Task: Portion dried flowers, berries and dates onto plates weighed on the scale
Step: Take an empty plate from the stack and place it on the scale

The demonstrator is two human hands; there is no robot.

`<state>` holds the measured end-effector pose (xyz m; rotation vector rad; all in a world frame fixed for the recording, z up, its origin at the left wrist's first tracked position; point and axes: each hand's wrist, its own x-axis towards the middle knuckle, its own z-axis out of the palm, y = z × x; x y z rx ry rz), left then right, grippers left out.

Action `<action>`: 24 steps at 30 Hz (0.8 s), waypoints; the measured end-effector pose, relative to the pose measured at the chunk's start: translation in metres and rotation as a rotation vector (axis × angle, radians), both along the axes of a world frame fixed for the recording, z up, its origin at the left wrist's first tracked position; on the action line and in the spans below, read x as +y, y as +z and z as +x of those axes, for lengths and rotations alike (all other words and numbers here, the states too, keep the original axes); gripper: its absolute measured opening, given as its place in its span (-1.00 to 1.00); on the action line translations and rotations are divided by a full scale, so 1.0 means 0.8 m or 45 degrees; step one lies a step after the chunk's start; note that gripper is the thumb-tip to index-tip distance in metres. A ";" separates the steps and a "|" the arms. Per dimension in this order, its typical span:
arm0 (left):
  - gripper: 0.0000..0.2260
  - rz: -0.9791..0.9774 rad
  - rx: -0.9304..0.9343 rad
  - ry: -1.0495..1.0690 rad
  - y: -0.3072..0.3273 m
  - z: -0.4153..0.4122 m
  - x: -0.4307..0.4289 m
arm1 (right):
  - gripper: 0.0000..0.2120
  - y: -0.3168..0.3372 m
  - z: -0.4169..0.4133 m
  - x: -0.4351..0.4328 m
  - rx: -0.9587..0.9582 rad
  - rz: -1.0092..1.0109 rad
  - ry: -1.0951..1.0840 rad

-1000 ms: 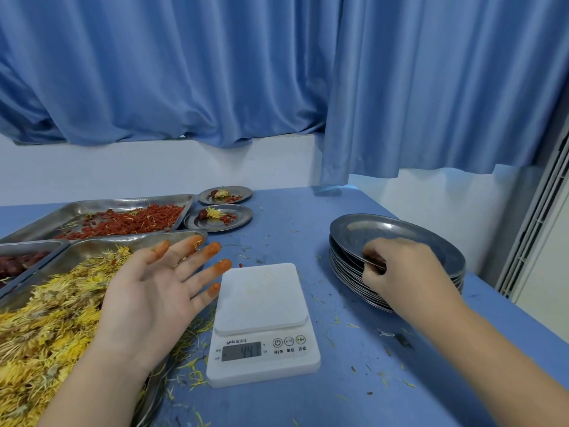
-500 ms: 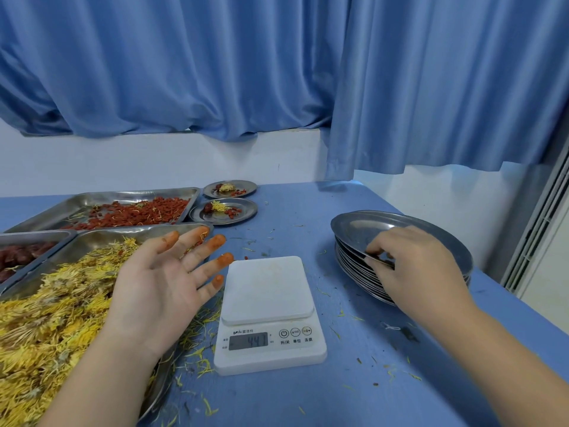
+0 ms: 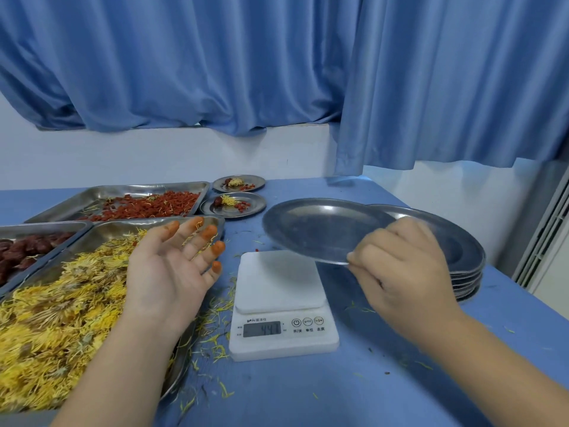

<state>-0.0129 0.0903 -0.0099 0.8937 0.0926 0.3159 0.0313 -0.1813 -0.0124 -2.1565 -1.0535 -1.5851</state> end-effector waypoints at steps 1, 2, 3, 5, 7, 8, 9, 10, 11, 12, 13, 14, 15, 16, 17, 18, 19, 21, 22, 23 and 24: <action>-0.74 -0.013 -0.003 0.045 0.001 0.000 0.000 | -0.79 -0.003 -0.005 0.009 -0.020 -0.039 0.031; -0.75 -0.026 -0.005 0.088 0.002 -0.001 0.000 | -0.78 -0.007 -0.009 0.017 -0.031 -0.081 0.060; -0.76 -0.039 -0.006 0.127 0.002 -0.001 0.000 | -0.78 -0.011 -0.011 0.024 -0.030 -0.122 0.088; -0.76 -0.063 -0.007 0.180 0.003 0.000 0.000 | -0.78 -0.020 -0.013 0.034 -0.005 -0.186 0.140; -0.76 -0.076 -0.014 0.199 0.004 0.000 0.002 | -0.78 -0.028 -0.011 0.041 0.031 -0.235 0.167; -0.76 -0.080 -0.017 0.202 0.005 0.000 0.002 | -0.77 -0.032 -0.010 0.043 0.050 -0.253 0.170; -0.76 -0.082 -0.018 0.203 0.005 0.000 0.002 | -0.75 -0.036 -0.008 0.045 0.070 -0.265 0.171; -0.76 -0.082 -0.018 0.203 0.005 0.000 0.003 | -0.74 -0.038 -0.007 0.047 0.090 -0.270 0.170; -0.76 -0.081 -0.016 0.203 0.005 0.000 0.002 | -0.73 -0.041 -0.005 0.048 0.106 -0.272 0.168; -0.76 -0.080 -0.013 0.202 0.005 0.000 0.002 | -0.73 -0.043 -0.004 0.049 0.118 -0.268 0.163; -0.76 -0.079 -0.011 0.203 0.005 -0.001 0.001 | -0.74 -0.044 -0.002 0.050 0.127 -0.260 0.160; -0.77 -0.078 -0.009 0.205 0.005 -0.001 0.001 | -0.75 -0.046 -0.002 0.051 0.133 -0.247 0.155; -0.77 -0.076 -0.008 0.207 0.005 -0.001 0.001 | -0.75 -0.047 -0.001 0.051 0.142 -0.231 0.147; -0.77 -0.075 -0.007 0.208 0.005 -0.002 0.001 | -0.76 -0.047 0.000 0.051 0.157 -0.216 0.136; -0.77 -0.075 -0.007 0.208 0.005 -0.002 0.000 | -0.77 -0.047 0.000 0.050 0.179 -0.208 0.126; -0.77 -0.076 -0.007 0.209 0.005 -0.002 0.000 | -0.79 -0.047 0.000 0.050 0.202 -0.207 0.120; -0.77 -0.078 -0.006 0.210 0.005 -0.002 0.000 | -0.82 -0.046 0.000 0.049 0.226 -0.212 0.120; -0.77 -0.079 0.000 0.209 0.005 -0.002 0.000 | -0.90 -0.045 -0.003 0.047 0.271 -0.236 0.127; -0.77 -0.077 0.000 0.207 0.005 -0.002 0.000 | -0.90 -0.044 -0.004 0.046 0.288 -0.249 0.126; -0.77 -0.075 -0.001 0.204 0.005 -0.002 0.001 | -0.87 -0.043 -0.006 0.046 0.305 -0.262 0.119; -0.77 -0.074 -0.001 0.202 0.005 -0.001 0.001 | -0.84 -0.042 -0.007 0.045 0.330 -0.274 0.111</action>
